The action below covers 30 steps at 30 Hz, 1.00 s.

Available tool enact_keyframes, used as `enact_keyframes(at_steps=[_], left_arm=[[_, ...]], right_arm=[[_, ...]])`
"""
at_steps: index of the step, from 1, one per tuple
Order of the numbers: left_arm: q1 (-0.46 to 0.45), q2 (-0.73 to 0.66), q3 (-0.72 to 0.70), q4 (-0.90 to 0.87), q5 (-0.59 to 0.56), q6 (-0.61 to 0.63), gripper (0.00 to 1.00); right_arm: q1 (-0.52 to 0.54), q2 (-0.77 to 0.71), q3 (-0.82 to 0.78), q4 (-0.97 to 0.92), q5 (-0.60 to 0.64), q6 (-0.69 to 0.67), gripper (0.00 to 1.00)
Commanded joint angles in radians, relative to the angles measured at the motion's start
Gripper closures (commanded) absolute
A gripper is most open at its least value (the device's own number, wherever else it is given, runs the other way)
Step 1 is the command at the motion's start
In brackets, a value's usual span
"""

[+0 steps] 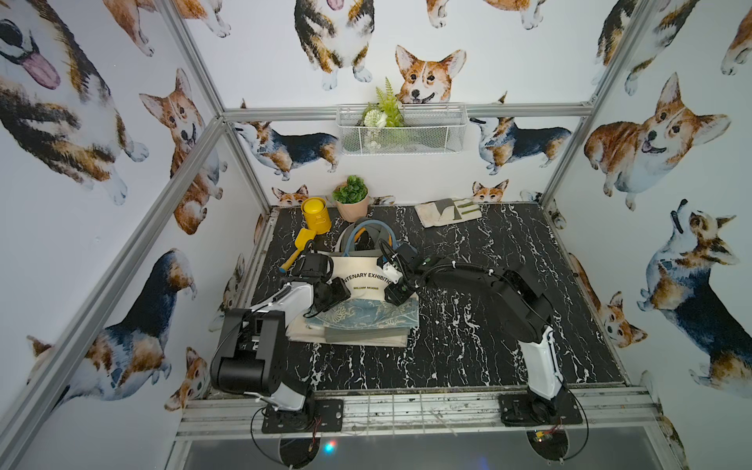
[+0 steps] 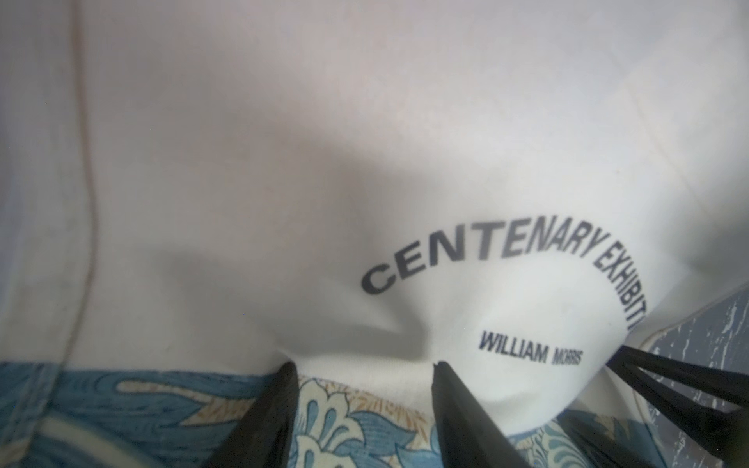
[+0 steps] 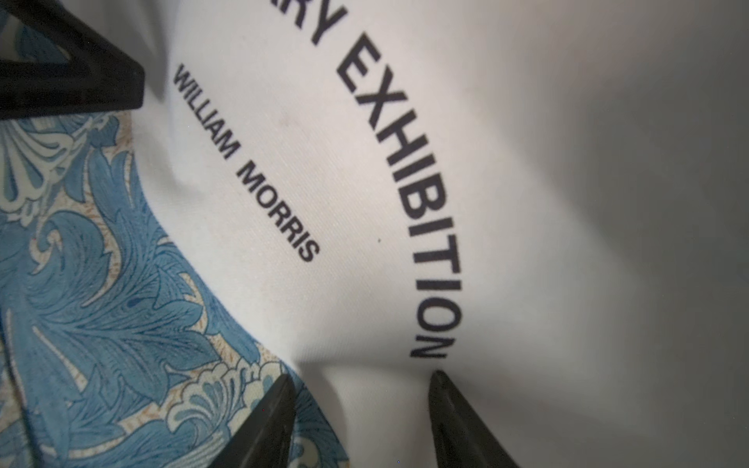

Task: Put away the canvas bag
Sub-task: Move the canvas bag to the center of the board.

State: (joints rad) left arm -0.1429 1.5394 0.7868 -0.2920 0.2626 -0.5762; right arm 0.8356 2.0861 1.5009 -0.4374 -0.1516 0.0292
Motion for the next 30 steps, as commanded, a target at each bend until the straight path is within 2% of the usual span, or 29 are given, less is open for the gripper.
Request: enact_keyframes(at_steps=[1, 6, 12, 17, 20, 25, 30], left_arm=[[-0.027, -0.008, -0.010, -0.053, 0.024, -0.044, 0.44], [-0.034, -0.100, -0.032, -0.088, -0.019, -0.021, 0.44], [-0.036, -0.204, -0.036, -0.166, -0.073, 0.035, 0.44], [-0.053, -0.308, -0.023, -0.189, -0.107, 0.154, 0.42], [-0.056, -0.316, -0.032, -0.204, -0.104, 0.185, 0.42], [-0.095, -0.310, -0.077, -0.207, -0.117, 0.169, 0.42], [-0.116, -0.293, -0.113, -0.237, -0.164, 0.127, 0.42]], right_arm=[[-0.006, -0.013, -0.003, -0.099, 0.050, -0.041, 0.43], [-0.006, -0.072, -0.063, -0.060, 0.000, -0.032, 0.43], [-0.006, -0.109, -0.148, -0.053, 0.011, -0.026, 0.43], [0.004, -0.178, -0.217, -0.005, -0.017, -0.032, 0.42], [0.027, -0.215, -0.271, 0.037, 0.008, -0.063, 0.42], [0.040, -0.322, -0.381, 0.147, 0.007, -0.074, 0.40], [0.046, -0.368, -0.469, 0.140, -0.020, -0.167, 0.39]])
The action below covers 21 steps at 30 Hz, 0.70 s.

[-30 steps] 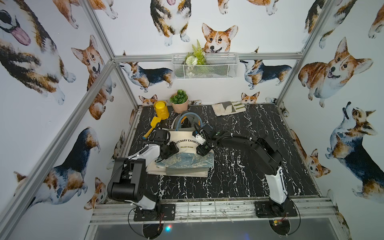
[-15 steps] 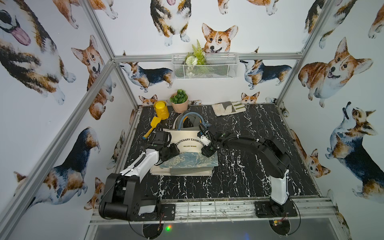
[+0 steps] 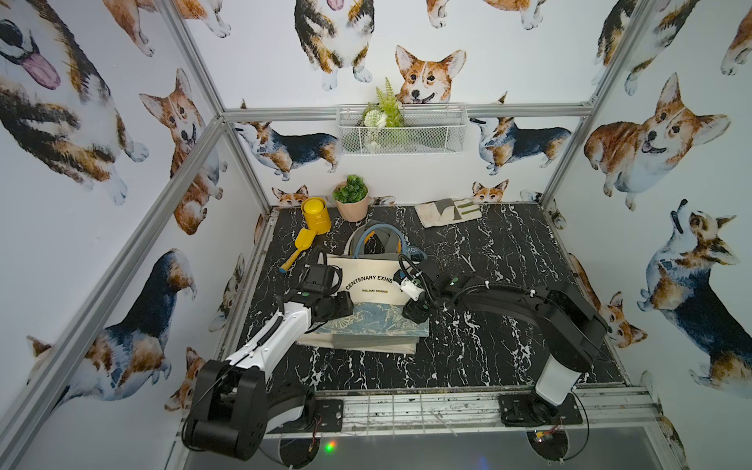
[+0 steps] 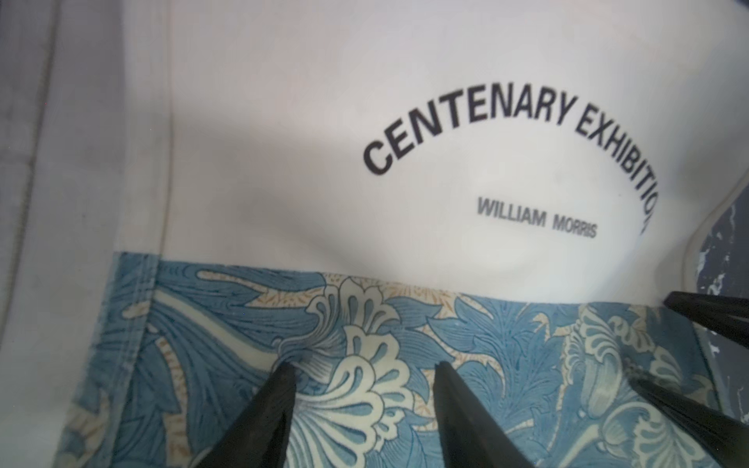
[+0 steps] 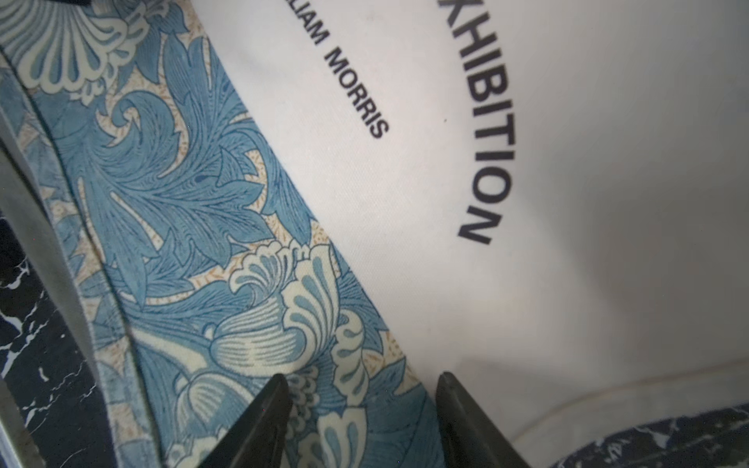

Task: Put away the canvas bag
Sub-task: Move the canvas bag to the center of the board.

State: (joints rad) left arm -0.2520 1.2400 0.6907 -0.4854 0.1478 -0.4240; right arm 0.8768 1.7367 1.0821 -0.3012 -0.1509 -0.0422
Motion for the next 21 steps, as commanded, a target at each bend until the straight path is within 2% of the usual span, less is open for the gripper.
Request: enact_keyframes(at_steps=[1, 6, 10, 17, 21], left_arm=[[-0.007, 0.003, -0.020, -0.060, -0.064, -0.030, 0.42], [-0.005, -0.074, -0.053, -0.101, -0.136, -0.058, 0.40], [-0.006, -0.114, -0.083, -0.085, -0.137, -0.111, 0.39], [-0.003, -0.048, -0.123, -0.075, -0.114, -0.147, 0.38], [-0.003, -0.087, -0.118, -0.073, -0.116, -0.141, 0.38]], right_arm=[[0.005, -0.028, -0.076, 0.005, -0.012, -0.123, 0.40], [0.006, -0.133, -0.183, 0.057, -0.024, -0.145, 0.39], [0.010, -0.207, -0.276, 0.161, -0.030, -0.141, 0.38], [0.024, -0.092, -0.227, 0.110, 0.020, -0.100, 0.38], [0.024, -0.129, -0.250, 0.132, 0.031, -0.075, 0.38]])
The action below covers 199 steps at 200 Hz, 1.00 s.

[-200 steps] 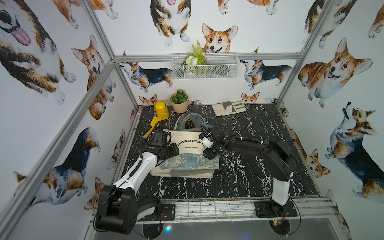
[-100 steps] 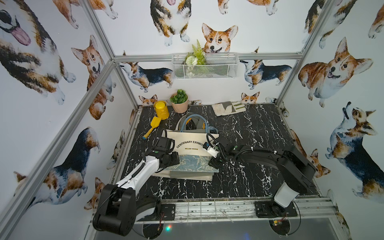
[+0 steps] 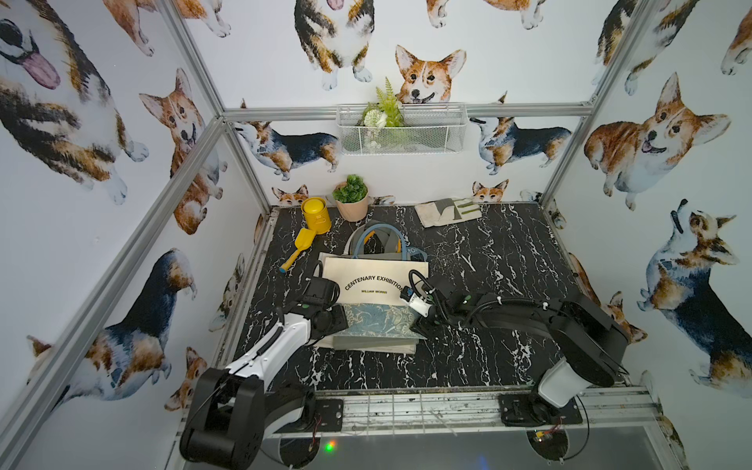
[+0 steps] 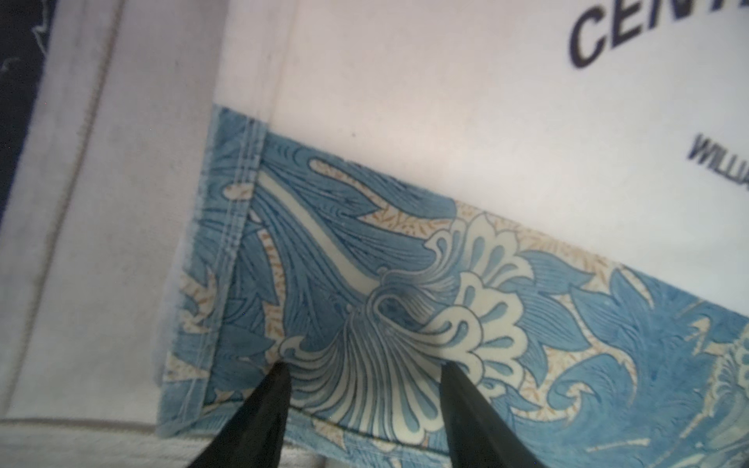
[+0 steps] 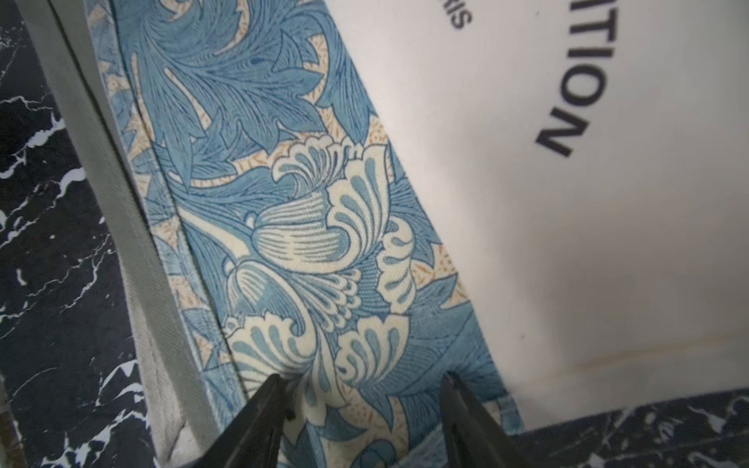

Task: Put away the canvas bag
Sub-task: Move the canvas bag to the center of the board, then reset both arms

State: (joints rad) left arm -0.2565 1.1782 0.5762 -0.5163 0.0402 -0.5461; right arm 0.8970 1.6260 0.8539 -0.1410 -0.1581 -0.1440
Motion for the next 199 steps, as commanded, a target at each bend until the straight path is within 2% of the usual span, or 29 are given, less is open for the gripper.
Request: enact_keyframes(at_steps=[1, 25, 30, 45, 58, 79, 88, 95, 119, 136, 167, 180, 192, 199], left_arm=[[0.002, -0.053, 0.002, -0.041, -0.016, -0.011, 0.38], [0.000, -0.193, 0.031, -0.031, -0.071, 0.031, 0.38], [0.000, -0.224, 0.031, -0.016, -0.078, 0.046, 0.39], [0.000, -0.302, 0.028, 0.031, -0.097, 0.086, 0.39], [0.000, -0.337, 0.027, 0.074, -0.110, 0.139, 0.39], [0.001, -0.359, 0.027, 0.144, -0.168, 0.250, 0.36], [0.000, -0.362, 0.019, 0.192, -0.206, 0.306, 0.34], [0.000, -0.368, 0.000, 0.241, -0.238, 0.351, 0.31], [0.016, -0.380, -0.079, 0.431, -0.363, 0.407, 0.21], [0.024, -0.358, -0.165, 0.610, -0.379, 0.457, 0.15], [0.041, -0.226, -0.249, 0.880, -0.417, 0.510, 0.11], [0.078, -0.129, -0.279, 0.996, -0.385, 0.512, 0.11], [0.130, -0.023, -0.305, 1.130, -0.332, 0.478, 0.10], [0.161, 0.036, -0.292, 1.183, -0.313, 0.463, 0.06]], right_arm=[[0.003, -0.044, -0.036, -0.017, 0.046, 0.033, 0.38], [-0.010, -0.154, -0.081, 0.010, 0.081, 0.046, 0.38], [-0.018, -0.176, -0.087, 0.011, 0.082, 0.052, 0.34], [-0.054, -0.234, -0.105, 0.020, 0.087, 0.074, 0.33], [-0.087, -0.276, -0.115, 0.014, 0.104, 0.079, 0.31], [-0.170, -0.354, -0.140, 0.012, 0.142, 0.090, 0.22], [-0.244, -0.404, -0.169, 0.035, 0.145, 0.110, 0.14], [-0.305, -0.437, -0.198, 0.064, 0.153, 0.135, 0.01], [-0.559, -0.559, -0.307, 0.163, 0.199, 0.266, 0.00], [-0.711, -0.596, -0.343, 0.213, 0.172, 0.278, 0.00], [-0.805, -0.608, -0.397, 0.300, 0.277, 0.192, 0.00], [-0.888, -0.586, -0.462, 0.444, 0.250, 0.255, 0.00], [-0.915, -0.537, -0.512, 0.592, 0.248, 0.284, 0.00], [-0.918, -0.494, -0.528, 0.667, 0.245, 0.280, 0.00]])
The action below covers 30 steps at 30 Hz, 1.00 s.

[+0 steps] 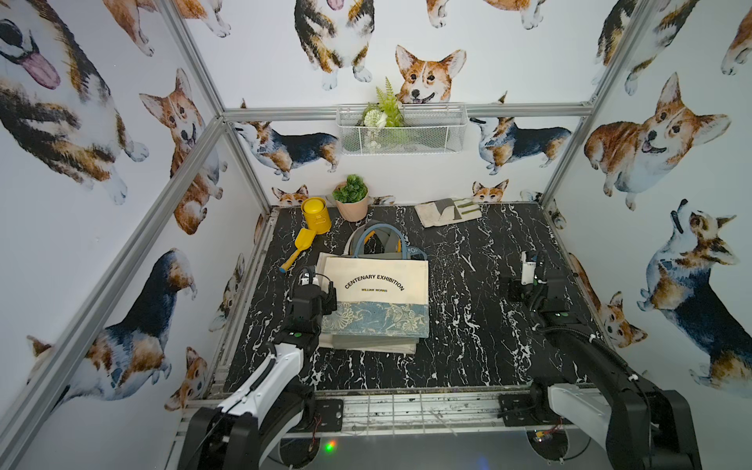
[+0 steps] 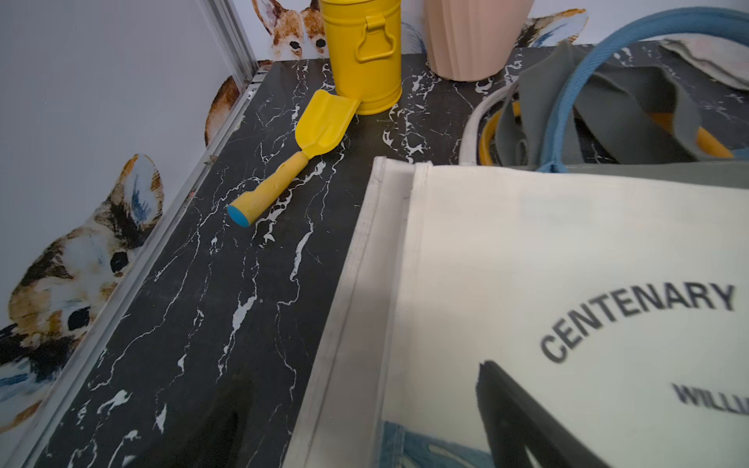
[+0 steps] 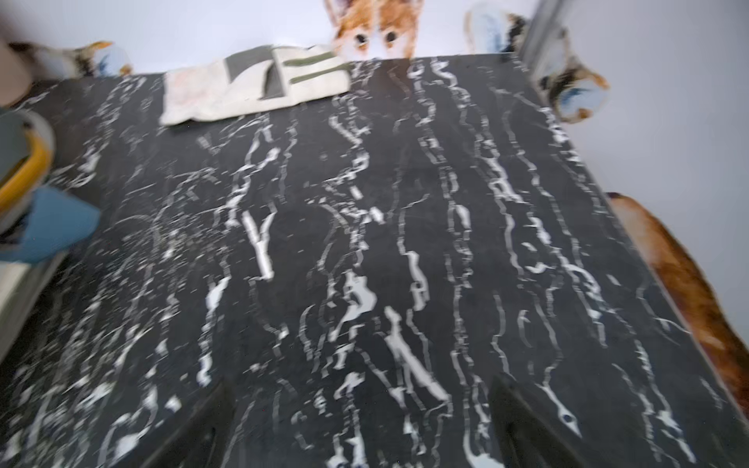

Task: Put away the canvas bag
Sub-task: Reset both arms

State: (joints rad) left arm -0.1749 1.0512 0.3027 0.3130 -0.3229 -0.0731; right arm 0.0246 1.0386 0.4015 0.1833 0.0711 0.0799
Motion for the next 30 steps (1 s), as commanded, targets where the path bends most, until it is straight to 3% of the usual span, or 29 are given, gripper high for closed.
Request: enact_keyframes(at_steps=[1, 4, 9, 12, 16, 30], left_arm=[[0.083, 0.167, -0.013, 0.349, 0.052, -0.013, 0.06], [0.109, 0.303, -0.007, 0.570, 0.157, 0.052, 0.04], [0.126, 0.518, -0.009, 0.786, 0.312, 0.101, 0.00], [0.124, 0.518, 0.016, 0.736, 0.272, 0.090, 0.00], [0.111, 0.515, 0.044, 0.677, 0.130, 0.060, 0.00], [0.095, 0.529, 0.108, 0.571, 0.176, 0.087, 0.00]], right_arm=[[-0.045, 0.094, -0.075, 0.343, 0.016, 0.056, 0.00], [-0.045, 0.253, -0.069, 0.497, -0.044, 0.016, 0.00], [-0.046, 0.414, -0.100, 0.701, -0.083, -0.003, 0.00], [-0.044, 0.406, -0.047, 0.578, -0.135, -0.023, 0.00], [-0.043, 0.413, -0.056, 0.602, -0.137, -0.022, 0.00], [-0.044, 0.414, -0.046, 0.587, -0.138, -0.022, 0.00]])
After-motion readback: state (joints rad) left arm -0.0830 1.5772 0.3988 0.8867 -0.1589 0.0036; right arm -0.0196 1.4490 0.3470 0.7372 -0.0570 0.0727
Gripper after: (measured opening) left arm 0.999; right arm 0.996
